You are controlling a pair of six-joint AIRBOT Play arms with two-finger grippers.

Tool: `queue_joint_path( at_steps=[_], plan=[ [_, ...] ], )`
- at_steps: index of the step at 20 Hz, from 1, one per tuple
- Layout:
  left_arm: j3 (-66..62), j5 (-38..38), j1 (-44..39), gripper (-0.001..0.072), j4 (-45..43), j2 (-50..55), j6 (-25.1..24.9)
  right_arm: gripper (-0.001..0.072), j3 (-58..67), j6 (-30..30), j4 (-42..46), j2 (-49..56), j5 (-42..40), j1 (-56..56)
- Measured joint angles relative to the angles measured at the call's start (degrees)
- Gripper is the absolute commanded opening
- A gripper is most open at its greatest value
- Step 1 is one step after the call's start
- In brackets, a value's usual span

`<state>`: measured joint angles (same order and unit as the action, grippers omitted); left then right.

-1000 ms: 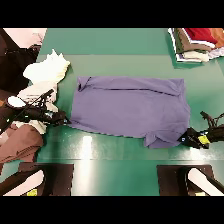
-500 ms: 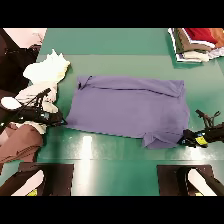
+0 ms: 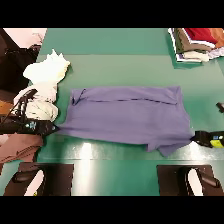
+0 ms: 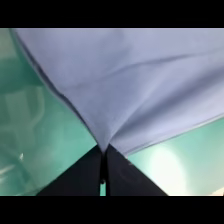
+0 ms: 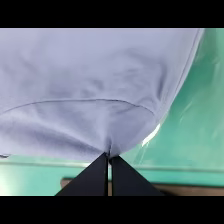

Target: Fold the shirts.

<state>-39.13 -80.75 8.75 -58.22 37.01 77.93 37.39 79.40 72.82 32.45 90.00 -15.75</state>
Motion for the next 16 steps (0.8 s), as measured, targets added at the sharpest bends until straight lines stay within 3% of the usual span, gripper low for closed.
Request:
queue_joint_path(
  at_steps=[5, 16],
  plan=[
    [-3.87, 6.67, 0.00, 0.0021, 1.79, 7.19, 0.22, 0.0013, 12.35, 0.76, 0.26, 12.15, -6.19, 8.00],
    [-20.90, 20.61, -0.04, 0.0021, 5.46, 38.84, -2.95, 0.0013, 40.30, 1.03, 0.31, 47.30, -14.82, 15.80]
  ],
)
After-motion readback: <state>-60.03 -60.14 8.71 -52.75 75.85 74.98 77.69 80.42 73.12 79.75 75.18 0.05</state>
